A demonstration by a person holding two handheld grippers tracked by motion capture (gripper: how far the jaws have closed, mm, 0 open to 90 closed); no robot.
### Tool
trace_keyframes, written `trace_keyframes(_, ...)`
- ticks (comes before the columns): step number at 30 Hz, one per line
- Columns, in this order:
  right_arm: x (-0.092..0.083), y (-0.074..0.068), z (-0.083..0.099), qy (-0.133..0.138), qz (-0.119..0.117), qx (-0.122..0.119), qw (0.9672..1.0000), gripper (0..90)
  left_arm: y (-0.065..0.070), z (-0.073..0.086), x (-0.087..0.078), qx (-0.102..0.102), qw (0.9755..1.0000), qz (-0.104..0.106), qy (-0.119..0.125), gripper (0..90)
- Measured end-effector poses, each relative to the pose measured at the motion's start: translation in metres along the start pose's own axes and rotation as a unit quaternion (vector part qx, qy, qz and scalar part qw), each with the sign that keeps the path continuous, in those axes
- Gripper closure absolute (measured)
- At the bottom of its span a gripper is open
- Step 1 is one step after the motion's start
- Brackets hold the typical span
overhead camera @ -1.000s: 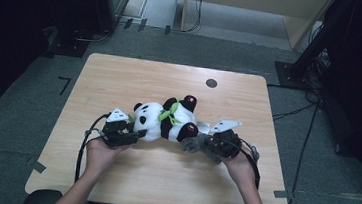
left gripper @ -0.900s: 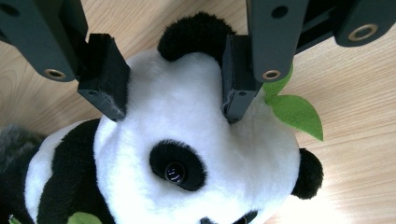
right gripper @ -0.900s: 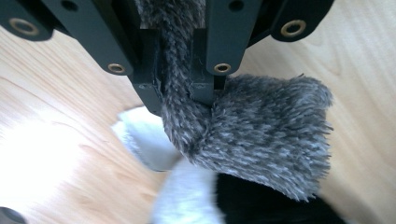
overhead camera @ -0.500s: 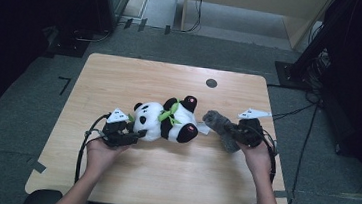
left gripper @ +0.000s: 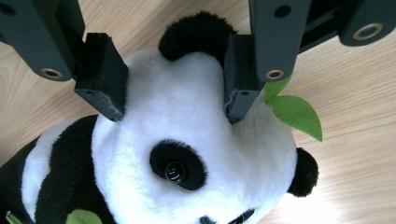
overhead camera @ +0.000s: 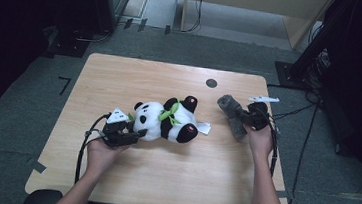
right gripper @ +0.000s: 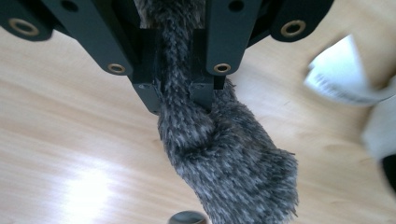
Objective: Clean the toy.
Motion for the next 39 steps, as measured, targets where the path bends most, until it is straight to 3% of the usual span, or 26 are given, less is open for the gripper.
trace_keyframes(8, 0.028, 0.013, 0.006, -0.010, 0.014, 0.005, 0.9998, 76.5, -0.002, 0.001, 0.001, 0.006, 1.0000, 0.006, 0.001, 45.6)
trace_keyframes(12, 0.029, 0.015, 0.008, -0.005, 0.010, 0.003, 0.9999, 73.1, -0.002, 0.001, 0.001, 0.008, 1.0000, 0.005, 0.000, 45.2)
trace_keyframes(13, 0.028, 0.015, 0.009, -0.004, 0.009, 0.010, 0.9999, 65.7, -0.002, 0.001, 0.001, 0.008, 1.0000, 0.005, 0.000, 44.9)
trace_keyframes(14, 0.028, 0.015, 0.009, -0.004, 0.009, 0.010, 0.9999, 65.7, -0.002, 0.001, 0.001, 0.008, 1.0000, 0.005, 0.000, 44.7)
trace_keyframes(20, 0.020, 0.013, 0.006, 0.000, 0.012, 0.013, 0.9998, 45.7, -0.001, 0.001, 0.001, 0.007, 1.0000, 0.006, 0.000, 40.9)
trace_keyframes(23, 0.017, 0.011, 0.005, -0.001, 0.012, 0.022, 0.9997, 43.9, -0.002, 0.001, 0.001, 0.006, 0.9999, 0.008, -0.002, 38.0)
trace_keyframes(24, 0.012, 0.009, 0.003, 0.004, 0.001, 0.038, 0.9993, 41.5, -0.002, 0.001, 0.001, 0.008, 0.9999, 0.008, -0.002, 36.6)
trace_keyframes(27, 0.003, 0.006, 0.001, 0.021, -0.013, 0.043, 0.9988, 39.3, -0.002, 0.002, 0.001, 0.011, 0.9999, 0.009, -0.002, 35.0)
trace_keyframes(33, -0.005, -0.009, 0.003, 0.021, -0.024, 0.026, 0.9991, 36.6, -0.001, 0.002, 0.001, 0.018, 0.9998, 0.010, -0.001, 32.1)
trace_keyframes(39, -0.013, -0.019, 0.005, 0.025, -0.038, 0.031, 0.9985, 37.4, -0.002, 0.003, 0.000, 0.022, 0.9997, 0.011, -0.002, 31.3)
Point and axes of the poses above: each handheld gripper's, and its own axes: x roughly forward along the jaws, z roughly out of its underside, y roughly to its right, the point moved 2 cm from there along x, roughly forward along the jaws, and after that the axes turned 9 degrees about x, right-handed, at the moved point
